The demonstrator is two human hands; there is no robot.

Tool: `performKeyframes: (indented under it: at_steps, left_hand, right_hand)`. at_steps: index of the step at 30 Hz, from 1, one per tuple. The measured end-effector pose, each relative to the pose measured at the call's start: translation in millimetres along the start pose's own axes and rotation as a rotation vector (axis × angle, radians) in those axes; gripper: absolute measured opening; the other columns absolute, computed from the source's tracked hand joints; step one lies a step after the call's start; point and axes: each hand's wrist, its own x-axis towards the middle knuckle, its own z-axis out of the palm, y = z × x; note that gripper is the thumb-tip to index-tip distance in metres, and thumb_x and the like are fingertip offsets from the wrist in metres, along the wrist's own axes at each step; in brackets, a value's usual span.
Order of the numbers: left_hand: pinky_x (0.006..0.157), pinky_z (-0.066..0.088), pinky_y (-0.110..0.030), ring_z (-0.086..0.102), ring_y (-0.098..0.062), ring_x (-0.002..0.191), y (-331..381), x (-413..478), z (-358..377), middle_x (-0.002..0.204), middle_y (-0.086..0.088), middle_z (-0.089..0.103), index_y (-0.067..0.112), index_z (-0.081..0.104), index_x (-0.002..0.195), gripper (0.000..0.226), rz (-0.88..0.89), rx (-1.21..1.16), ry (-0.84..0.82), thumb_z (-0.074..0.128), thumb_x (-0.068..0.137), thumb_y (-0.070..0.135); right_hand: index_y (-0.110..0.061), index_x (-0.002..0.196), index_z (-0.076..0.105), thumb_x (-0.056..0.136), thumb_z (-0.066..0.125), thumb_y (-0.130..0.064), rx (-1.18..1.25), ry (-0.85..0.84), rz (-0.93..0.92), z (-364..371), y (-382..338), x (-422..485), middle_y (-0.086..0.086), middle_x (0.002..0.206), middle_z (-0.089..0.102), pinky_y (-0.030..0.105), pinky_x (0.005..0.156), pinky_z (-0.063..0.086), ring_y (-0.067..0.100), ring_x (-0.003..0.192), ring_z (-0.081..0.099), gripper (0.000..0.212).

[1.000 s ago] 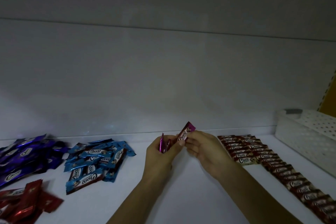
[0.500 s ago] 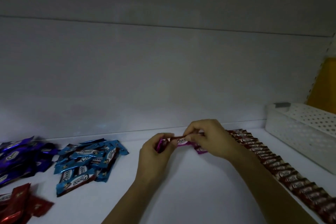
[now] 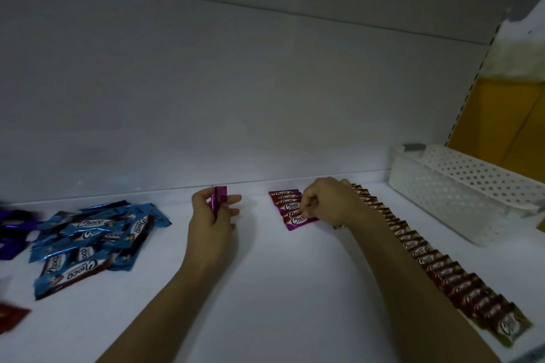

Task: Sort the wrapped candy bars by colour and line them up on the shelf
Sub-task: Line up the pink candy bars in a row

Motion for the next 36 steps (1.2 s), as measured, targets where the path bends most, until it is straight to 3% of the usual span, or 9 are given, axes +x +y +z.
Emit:
performKeyframes:
  at_steps: [6,12,16,20,23,26,29,33,36]
  left_hand:
    - [0.061,0.053,-0.019,0.068,-0.006,0.086,4,-1,-1,0.104,0.019,0.064,0.034,0.048,0.099,0.017,-0.031,-0.111,-0.012,0.041,0.101,0.018]
    - [0.06,0.058,-0.032,0.072,-0.013,0.079,10,-4,-1,0.103,0.015,0.067,0.029,0.051,0.107,0.013,-0.039,-0.127,-0.021,0.046,0.1,0.02]
    - [0.045,0.049,-0.018,0.07,-0.011,0.063,12,-2,-4,0.095,0.012,0.072,0.023,0.057,0.104,0.009,-0.036,-0.057,-0.041,0.054,0.096,0.02]
    - [0.044,0.043,-0.016,0.059,-0.005,0.049,12,0,-7,0.089,0.009,0.075,0.022,0.065,0.097,0.008,-0.051,-0.094,-0.09,0.059,0.092,0.02]
    - [0.042,0.038,-0.015,0.041,-0.003,0.041,11,-1,-7,0.088,0.004,0.076,0.021,0.07,0.095,0.01,-0.059,-0.14,-0.151,0.061,0.09,0.022]
    - [0.04,0.035,-0.015,0.036,-0.004,0.042,11,-1,-8,0.082,0.002,0.075,0.021,0.074,0.089,0.011,-0.021,-0.127,-0.199,0.063,0.089,0.021]
    - [0.04,0.035,-0.013,0.04,-0.003,0.041,11,-1,-9,0.068,0.006,0.072,0.013,0.073,0.09,0.011,0.015,-0.123,-0.237,0.064,0.089,0.02]
    - [0.037,0.031,-0.014,0.035,-0.005,0.039,12,1,-9,0.084,-0.001,0.076,0.019,0.07,0.098,0.028,-0.035,-0.148,-0.221,0.05,0.094,0.039]
    - [0.037,0.026,-0.015,0.031,-0.006,0.04,13,4,-10,0.088,-0.005,0.076,0.021,0.068,0.101,0.028,-0.104,-0.214,-0.192,0.047,0.097,0.037]
  right_hand:
    - [-0.028,0.084,0.072,0.08,0.073,-0.026,-0.03,0.023,0.012,3,4,2,-0.012,0.09,0.066,0.032,0.09,0.023,0.008,0.093,0.053,0.004]
    - [-0.026,0.084,0.072,0.081,0.072,-0.025,-0.035,0.01,0.026,3,2,2,-0.01,0.093,0.067,0.034,0.097,0.027,0.011,0.096,0.057,0.003]
    - [-0.022,0.081,0.07,0.081,0.072,-0.022,-0.026,0.004,0.037,1,-1,0,-0.006,0.093,0.069,0.034,0.099,0.031,0.014,0.096,0.06,0.002]
    - [-0.019,0.08,0.07,0.082,0.07,-0.017,-0.013,-0.013,0.038,-3,-4,-2,-0.005,0.091,0.068,0.037,0.101,0.039,0.014,0.092,0.062,0.002]
    - [-0.017,0.085,0.071,0.084,0.07,-0.023,0.314,0.031,-0.003,-9,-18,-3,-0.009,0.089,0.069,0.037,0.094,0.049,0.009,0.087,0.064,0.006]
    - [-0.02,0.088,0.073,0.082,0.07,-0.035,0.761,-0.074,-0.09,-14,-45,-8,-0.001,0.09,0.073,0.031,0.086,0.054,0.013,0.087,0.068,0.016]
    - [-0.015,0.085,0.073,0.082,0.073,-0.019,0.857,-0.108,-0.138,-8,-59,-11,0.004,0.08,0.071,0.028,0.073,0.052,0.016,0.075,0.065,0.005]
    - [-0.016,0.076,0.07,0.084,0.07,-0.014,0.962,-0.086,-0.055,-11,-55,-10,-0.002,0.062,0.064,0.019,0.06,0.047,0.008,0.058,0.056,0.008]
    - [-0.014,0.078,0.067,0.086,0.067,-0.014,1.023,-0.083,-0.027,-15,-51,-10,0.0,0.06,0.066,0.02,0.058,0.049,0.01,0.053,0.058,0.009]
